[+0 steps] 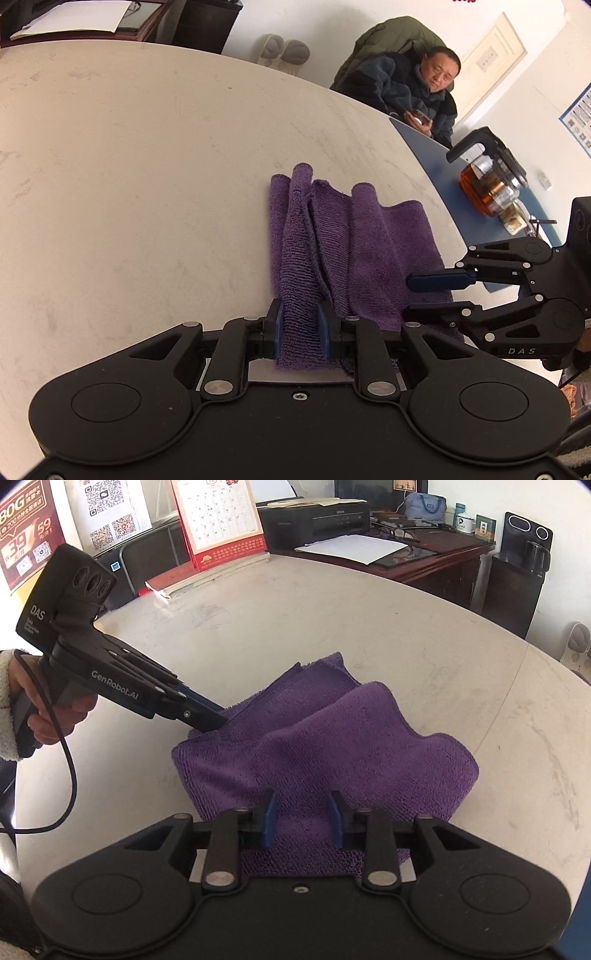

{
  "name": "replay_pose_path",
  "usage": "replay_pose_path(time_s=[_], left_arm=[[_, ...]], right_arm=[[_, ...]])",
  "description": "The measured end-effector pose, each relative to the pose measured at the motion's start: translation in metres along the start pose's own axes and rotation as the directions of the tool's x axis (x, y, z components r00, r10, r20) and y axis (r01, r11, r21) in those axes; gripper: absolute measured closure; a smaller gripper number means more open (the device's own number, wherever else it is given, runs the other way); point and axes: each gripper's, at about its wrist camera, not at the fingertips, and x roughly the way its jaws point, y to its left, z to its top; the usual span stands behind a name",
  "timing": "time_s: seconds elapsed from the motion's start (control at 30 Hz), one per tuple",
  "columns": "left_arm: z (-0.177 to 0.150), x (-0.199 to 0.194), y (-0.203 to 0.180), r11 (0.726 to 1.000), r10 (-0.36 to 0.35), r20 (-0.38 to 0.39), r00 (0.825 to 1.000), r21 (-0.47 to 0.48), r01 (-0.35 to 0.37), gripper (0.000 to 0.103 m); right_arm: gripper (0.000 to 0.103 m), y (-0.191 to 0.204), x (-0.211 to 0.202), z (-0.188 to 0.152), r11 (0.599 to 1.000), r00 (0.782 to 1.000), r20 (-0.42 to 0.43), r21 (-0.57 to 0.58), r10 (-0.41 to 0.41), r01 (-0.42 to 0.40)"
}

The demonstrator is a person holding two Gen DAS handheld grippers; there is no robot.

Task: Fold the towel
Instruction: 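Lower the folded end onto the towel and open both grippers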

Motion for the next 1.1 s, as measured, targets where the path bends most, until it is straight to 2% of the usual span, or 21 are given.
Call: replay_pose_path(time_s=[0.27, 0.4, 0.5, 0.53, 0.6, 0.67, 0.8, 1.0, 1.1], left_arm=[[-0.043, -0.015, -0.015, 1.0, -0.013, -0.003, 1.0, -0.027, 0.013, 0.083], [-0.055, -0.043, -0.017, 0.994, 0.059, 0.045, 0.997, -0.091, -0.055, 0.083], [-0.065, -0.07, -0.02, 0.986, 0.021, 0.101, 0.995, -0.169, -0.004, 0.065], [-0.069, -0.075, -0.022, 0.98, 0.004, 0.117, 0.993, -0.198, 0.02, 0.062], [-0.072, -0.073, -0.031, 0.978, -0.015, 0.122, 0.992, -0.204, 0.04, 0.062], [-0.073, -0.065, -0.037, 0.978, -0.025, 0.107, 0.994, -0.204, 0.047, 0.062], [-0.075, -0.046, -0.044, 0.974, -0.048, 0.069, 0.996, -0.216, 0.062, 0.062], [-0.077, -0.036, -0.05, 0.978, -0.022, 0.054, 0.998, -0.208, 0.033, 0.062], [-0.077, -0.035, -0.052, 0.979, -0.01, 0.051, 0.999, -0.201, 0.02, 0.062]], right_arm=[[0.074, 0.022, -0.023, -0.035, 0.998, 0.999, -0.027, 0.058, 0.042, -0.04], [0.075, 0.019, -0.034, -0.026, 0.996, 0.997, -0.01, 0.053, 0.073, -0.073], [0.073, 0.011, -0.054, -0.008, 0.994, 0.993, 0.053, 0.019, 0.108, -0.109], [0.07, 0.006, -0.057, -0.002, 0.993, 0.991, 0.064, 0.001, 0.115, -0.116], [0.066, -0.006, -0.06, 0.012, 0.991, 0.988, 0.076, -0.029, 0.133, -0.131], [0.065, -0.023, -0.047, 0.026, 0.986, 0.985, 0.038, -0.038, 0.165, -0.164], [0.064, -0.035, -0.018, 0.044, 0.966, 0.974, -0.06, -0.129, 0.219, -0.225], [0.064, -0.032, 0.004, 0.057, 0.923, 0.962, -0.152, -0.28, 0.228, -0.264], [0.065, -0.031, 0.015, 0.061, 0.898, 0.948, -0.199, -0.319, 0.248, -0.302]])
